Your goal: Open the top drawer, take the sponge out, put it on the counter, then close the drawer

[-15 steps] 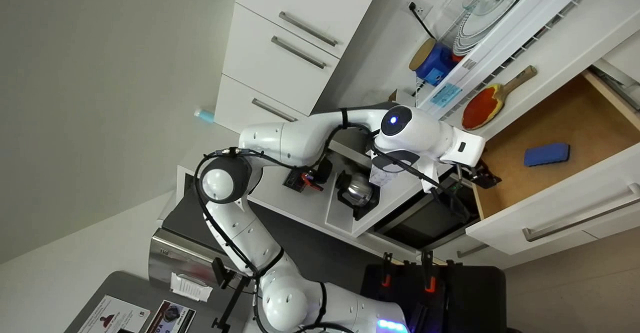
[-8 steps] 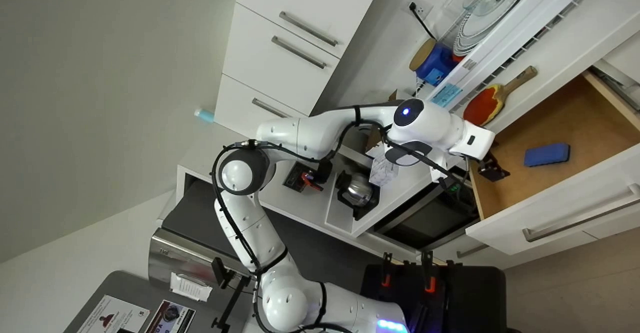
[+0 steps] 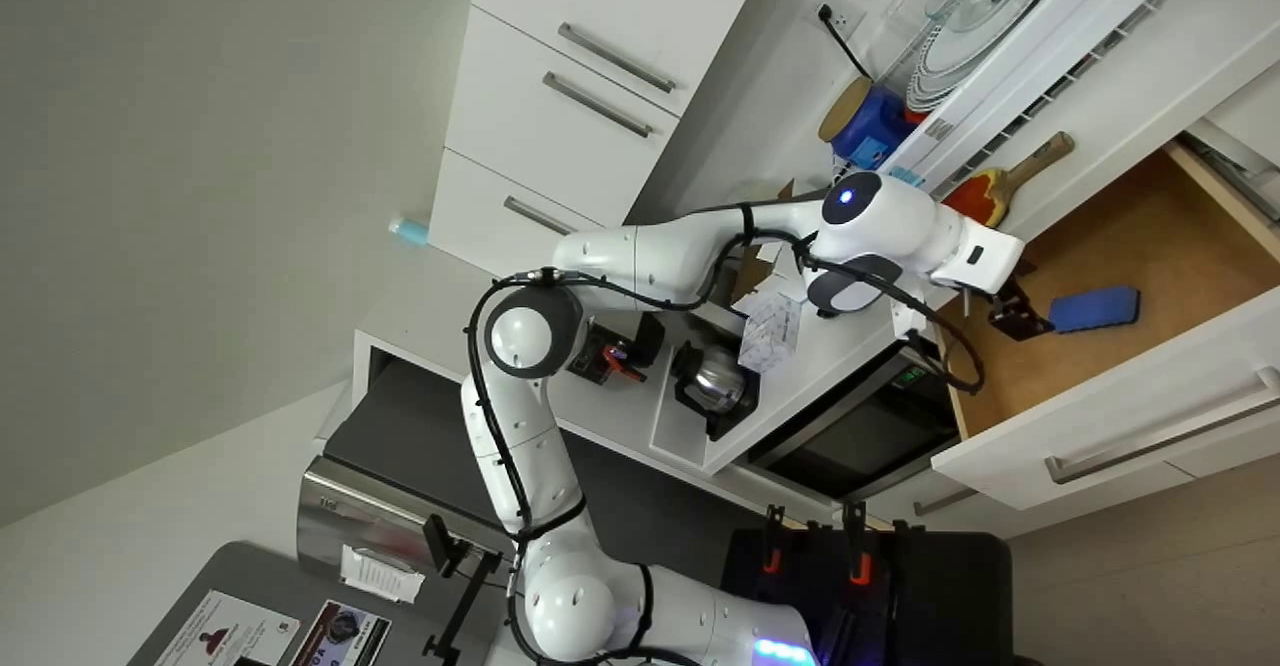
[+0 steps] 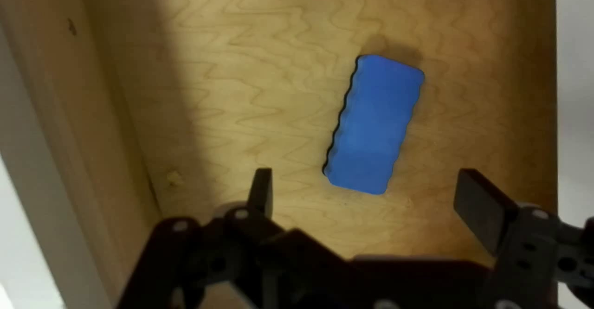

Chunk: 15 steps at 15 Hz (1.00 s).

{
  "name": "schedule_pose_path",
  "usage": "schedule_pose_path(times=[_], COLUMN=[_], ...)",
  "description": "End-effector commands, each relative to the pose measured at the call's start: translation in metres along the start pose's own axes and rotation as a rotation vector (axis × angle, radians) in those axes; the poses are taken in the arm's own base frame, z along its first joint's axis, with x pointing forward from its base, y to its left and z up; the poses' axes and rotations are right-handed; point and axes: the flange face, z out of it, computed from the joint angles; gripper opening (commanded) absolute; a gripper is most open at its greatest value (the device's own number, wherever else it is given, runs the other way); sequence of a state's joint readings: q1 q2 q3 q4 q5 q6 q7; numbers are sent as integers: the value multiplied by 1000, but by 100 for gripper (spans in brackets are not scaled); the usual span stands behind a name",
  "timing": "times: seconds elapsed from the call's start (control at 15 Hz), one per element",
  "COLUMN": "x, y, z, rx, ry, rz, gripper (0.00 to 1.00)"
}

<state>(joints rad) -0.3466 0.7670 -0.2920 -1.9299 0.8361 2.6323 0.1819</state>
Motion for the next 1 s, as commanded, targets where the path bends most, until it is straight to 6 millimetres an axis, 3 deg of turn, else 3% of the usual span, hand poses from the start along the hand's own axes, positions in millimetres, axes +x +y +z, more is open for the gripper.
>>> schedule_pose_path(times=[0.0, 0.4, 0.93], x=[8, 10, 27], y=[-20, -33, -24], z=[18, 48, 84], rx=[24, 66, 64], ry=[20, -8, -10], rz=[29, 43, 75], gripper=[100, 100, 100])
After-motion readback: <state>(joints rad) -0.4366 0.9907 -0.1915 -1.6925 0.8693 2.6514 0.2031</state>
